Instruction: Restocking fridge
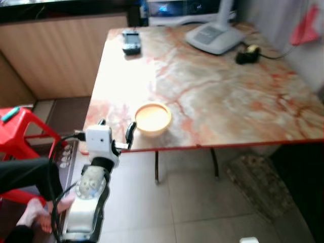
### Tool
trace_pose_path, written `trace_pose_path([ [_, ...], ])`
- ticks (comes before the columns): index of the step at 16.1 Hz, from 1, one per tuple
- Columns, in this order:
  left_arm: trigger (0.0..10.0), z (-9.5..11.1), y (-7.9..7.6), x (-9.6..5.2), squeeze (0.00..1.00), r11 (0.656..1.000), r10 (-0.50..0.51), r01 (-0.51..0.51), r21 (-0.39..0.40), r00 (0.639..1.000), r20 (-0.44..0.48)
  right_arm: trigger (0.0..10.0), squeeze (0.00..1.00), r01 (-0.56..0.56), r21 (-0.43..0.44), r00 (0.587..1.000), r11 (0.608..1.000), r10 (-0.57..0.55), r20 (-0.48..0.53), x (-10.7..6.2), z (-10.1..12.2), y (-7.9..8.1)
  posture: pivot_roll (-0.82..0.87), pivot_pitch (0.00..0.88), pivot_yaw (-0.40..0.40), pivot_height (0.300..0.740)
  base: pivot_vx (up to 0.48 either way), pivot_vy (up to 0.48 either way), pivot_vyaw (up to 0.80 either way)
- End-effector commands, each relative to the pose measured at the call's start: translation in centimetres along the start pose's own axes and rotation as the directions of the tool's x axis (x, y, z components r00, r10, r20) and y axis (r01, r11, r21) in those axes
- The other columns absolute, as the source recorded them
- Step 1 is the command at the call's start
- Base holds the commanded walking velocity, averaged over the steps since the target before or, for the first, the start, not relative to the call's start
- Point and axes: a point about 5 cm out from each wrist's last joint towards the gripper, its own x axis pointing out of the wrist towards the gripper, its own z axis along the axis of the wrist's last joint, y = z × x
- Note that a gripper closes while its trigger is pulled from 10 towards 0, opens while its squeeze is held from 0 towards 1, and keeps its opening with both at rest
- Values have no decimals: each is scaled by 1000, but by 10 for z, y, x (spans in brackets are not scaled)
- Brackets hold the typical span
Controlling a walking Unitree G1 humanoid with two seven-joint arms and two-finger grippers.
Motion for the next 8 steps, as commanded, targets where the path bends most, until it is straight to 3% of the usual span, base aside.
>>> trace_pose_path([
  [1,10000,5,-6,2,0,1000,-25,25,-14,1000,18,10000,0,17,34,1000,999,-17,-17,-3,-9,-4,-24,119,8,740,322,0,0],
  [4,10000,7,-7,2,0,999,-28,28,-17,999,21,10000,0,17,36,1000,999,-16,-17,-3,-9,-4,-20,120,8,740,322,0,0],
  [8,10000,8,-10,1,0,999,-42,43,-23,999,24,10000,0,14,34,1000,999,-14,-16,-3,-9,-3,-20,122,8,740,0,0,0],
])
